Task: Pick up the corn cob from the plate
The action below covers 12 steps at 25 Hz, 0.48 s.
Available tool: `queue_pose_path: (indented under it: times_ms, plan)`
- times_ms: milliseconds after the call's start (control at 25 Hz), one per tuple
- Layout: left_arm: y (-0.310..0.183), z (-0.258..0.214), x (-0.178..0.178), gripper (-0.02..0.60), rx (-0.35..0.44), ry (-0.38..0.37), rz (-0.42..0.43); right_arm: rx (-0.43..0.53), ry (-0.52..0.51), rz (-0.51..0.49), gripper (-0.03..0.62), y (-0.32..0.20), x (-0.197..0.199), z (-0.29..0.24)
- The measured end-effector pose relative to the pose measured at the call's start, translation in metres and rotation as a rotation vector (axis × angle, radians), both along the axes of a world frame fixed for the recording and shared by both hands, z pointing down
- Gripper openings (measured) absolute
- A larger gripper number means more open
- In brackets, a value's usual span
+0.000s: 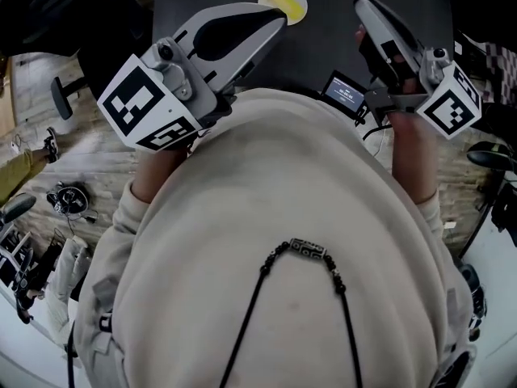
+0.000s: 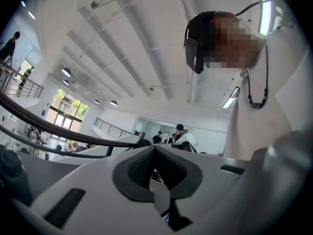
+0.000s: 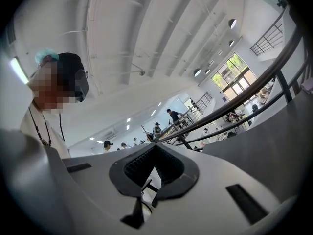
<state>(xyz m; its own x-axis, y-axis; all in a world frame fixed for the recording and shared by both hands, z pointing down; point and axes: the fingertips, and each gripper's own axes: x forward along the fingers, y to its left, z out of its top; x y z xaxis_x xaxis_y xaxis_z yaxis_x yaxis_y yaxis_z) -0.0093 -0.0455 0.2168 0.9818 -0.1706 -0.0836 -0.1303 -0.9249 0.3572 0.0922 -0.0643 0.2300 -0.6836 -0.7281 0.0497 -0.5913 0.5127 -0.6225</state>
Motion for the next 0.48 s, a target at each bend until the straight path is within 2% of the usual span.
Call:
queue_pose_path:
  times_ms: [240,360,480]
  plan:
    - [0.003,-0.010,-0.008,0.000,-0.015,0.018,-0.047,0.022,0.001,-0.058,0.015,-0.007,-0.010,-0.013]
    - [0.005,-0.021,-0.024,0.000,-0.018,0.007,-0.076,0.023,-0.002,-0.087,0.015,-0.006,-0.026,-0.024]
    - [0.006,-0.022,-0.023,0.000,-0.027,-0.012,-0.100,0.008,-0.027,-0.104,0.015,-0.007,-0.024,-0.020]
